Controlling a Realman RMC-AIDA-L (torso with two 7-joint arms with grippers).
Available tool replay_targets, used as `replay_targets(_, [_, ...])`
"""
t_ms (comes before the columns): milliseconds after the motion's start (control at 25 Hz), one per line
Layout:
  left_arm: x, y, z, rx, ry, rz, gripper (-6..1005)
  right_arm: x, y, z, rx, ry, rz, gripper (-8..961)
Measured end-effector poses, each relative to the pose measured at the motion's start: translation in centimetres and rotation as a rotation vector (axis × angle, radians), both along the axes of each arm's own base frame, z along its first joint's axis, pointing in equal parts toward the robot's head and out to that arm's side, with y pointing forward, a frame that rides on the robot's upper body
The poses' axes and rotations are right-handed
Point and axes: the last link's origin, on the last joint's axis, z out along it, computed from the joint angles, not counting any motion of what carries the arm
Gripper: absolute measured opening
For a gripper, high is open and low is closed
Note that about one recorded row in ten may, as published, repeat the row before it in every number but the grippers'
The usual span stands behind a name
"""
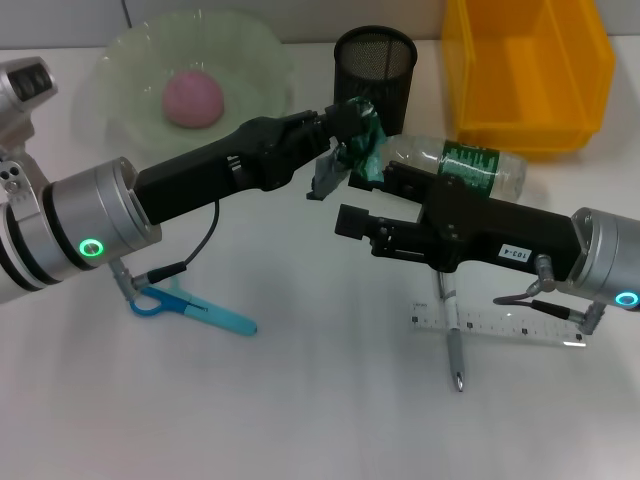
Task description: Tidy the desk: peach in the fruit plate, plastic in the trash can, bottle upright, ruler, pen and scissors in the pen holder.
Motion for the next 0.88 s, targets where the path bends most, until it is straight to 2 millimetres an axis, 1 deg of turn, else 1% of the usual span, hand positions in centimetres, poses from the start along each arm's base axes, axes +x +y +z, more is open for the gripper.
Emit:
replay_targets(240, [0.05, -0.29, -0.26, -0.016, -0.009, 0.0, 7, -0.22, -0.11, -0.3, -0.007, 0.007, 0.002, 743])
replay_targets(560, [-0.2, -0.59, -0.41, -0.024, -0.011, 0.009, 6, -0.06, 0.09, -0.62, 0.003, 0.015, -0.041, 668])
replay_targets(880, [-0.32, -0.75, -0.63, -0.023, -0.008, 0.012, 5, -0.38, 0.14, -0.95, -0.013, 0.009, -0.032, 448])
